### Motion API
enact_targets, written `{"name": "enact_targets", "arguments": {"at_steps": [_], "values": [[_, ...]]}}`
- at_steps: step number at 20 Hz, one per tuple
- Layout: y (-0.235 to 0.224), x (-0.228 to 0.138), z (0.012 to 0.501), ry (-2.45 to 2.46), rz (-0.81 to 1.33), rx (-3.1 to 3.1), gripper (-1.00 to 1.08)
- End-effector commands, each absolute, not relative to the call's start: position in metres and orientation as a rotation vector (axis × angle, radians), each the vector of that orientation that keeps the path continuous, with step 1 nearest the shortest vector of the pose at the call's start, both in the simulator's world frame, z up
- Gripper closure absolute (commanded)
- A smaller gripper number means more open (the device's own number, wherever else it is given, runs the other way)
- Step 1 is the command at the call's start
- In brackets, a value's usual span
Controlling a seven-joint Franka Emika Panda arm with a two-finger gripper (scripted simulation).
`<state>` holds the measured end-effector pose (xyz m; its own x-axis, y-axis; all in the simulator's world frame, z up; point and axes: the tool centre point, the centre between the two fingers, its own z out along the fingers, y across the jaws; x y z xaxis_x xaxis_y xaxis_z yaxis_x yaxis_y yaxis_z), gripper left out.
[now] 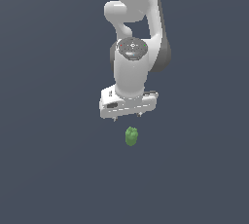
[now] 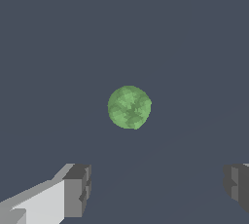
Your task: Pick up the object and move it to a goal position.
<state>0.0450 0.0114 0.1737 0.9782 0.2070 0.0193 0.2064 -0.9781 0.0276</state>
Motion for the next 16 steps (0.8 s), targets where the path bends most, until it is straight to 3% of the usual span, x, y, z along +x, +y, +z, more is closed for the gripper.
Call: {"name": "enact_targets", "arguments": {"at_steps": [1, 16], "values": [[0.016, 0.053, 0.168, 0.434, 0.025, 3.089, -0.92], [0.03, 0.079, 0.147, 0.833, 0.001, 3.028, -0.92]]}}
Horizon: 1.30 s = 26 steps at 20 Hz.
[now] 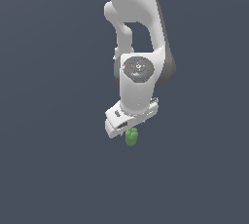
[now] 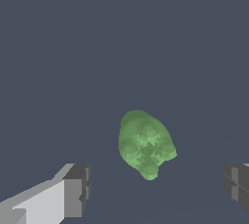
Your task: Pick up the object and move it to a goal position.
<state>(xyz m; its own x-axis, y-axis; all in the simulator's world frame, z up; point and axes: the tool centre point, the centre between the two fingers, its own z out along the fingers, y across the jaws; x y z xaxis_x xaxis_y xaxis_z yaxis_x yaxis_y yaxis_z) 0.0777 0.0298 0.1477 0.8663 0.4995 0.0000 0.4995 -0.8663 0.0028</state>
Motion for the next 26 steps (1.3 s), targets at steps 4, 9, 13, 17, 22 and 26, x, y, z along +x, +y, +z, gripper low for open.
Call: {"name": "enact_targets", "arguments": {"at_steps": [4, 9, 13, 17, 22, 26], "values": [[0.031, 0.08, 0.146, 0.851, 0.0, 3.024, -0.92], [0.031, 0.08, 0.139, 0.845, 0.0, 3.025, -0.92], [0.031, 0.079, 0.119, 0.848, 0.0, 3.025, -0.92], [0.031, 0.079, 0.1, 0.851, 0.0, 3.024, -0.92], [0.031, 0.08, 0.095, 0.852, 0.0, 3.024, -0.92], [0.031, 0.08, 0.096, 0.851, 0.0, 3.024, 1.08]]}}
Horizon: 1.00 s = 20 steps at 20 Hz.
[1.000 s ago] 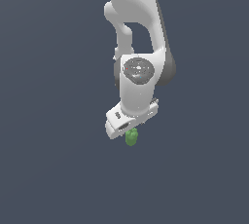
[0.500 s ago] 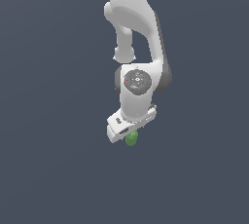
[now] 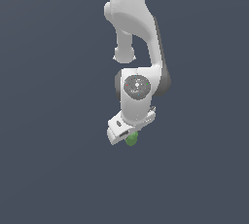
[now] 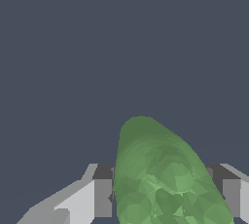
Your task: Pick up the object and move it to a goal position.
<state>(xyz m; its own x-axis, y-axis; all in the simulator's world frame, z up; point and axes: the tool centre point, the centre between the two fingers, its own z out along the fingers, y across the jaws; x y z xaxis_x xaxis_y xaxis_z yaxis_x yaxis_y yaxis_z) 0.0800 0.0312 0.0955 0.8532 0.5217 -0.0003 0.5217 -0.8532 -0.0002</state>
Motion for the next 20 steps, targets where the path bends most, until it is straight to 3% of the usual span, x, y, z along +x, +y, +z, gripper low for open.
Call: {"name": "enact_targets", "arguments": {"at_steps": [1, 12, 20], "values": [[0.031, 0.08, 0.096, -0.851, 0.0, -3.024, 1.08], [0.032, 0.08, 0.098, -0.851, 0.0, -3.024, 1.08], [0.037, 0.072, 0.129, -0.851, 0.0, -3.024, 1.08]]}}
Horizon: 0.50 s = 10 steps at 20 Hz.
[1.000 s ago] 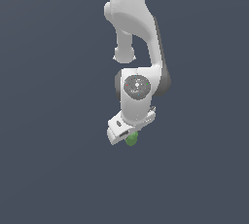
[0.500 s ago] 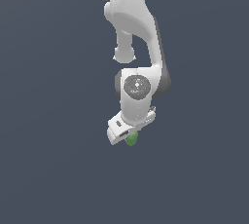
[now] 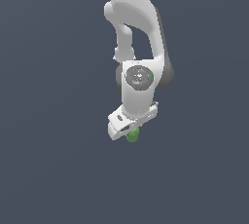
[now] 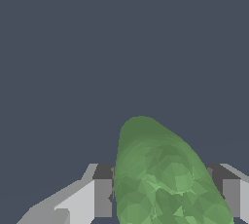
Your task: Pick up the object and move it to a goal position.
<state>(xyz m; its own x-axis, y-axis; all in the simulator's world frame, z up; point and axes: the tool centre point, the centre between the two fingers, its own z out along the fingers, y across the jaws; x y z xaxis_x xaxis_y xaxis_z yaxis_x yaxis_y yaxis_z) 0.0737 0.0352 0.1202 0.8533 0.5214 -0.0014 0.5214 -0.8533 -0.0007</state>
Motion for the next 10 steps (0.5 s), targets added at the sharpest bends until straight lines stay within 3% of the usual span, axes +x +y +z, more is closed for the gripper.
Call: {"name": "enact_targets", "arguments": {"at_steps": [1, 10], "values": [[0.038, 0.071, 0.135, -0.851, 0.001, -3.024, 1.08], [0.053, 0.051, 0.223, -0.852, 0.001, -3.025, 1.08]]}}
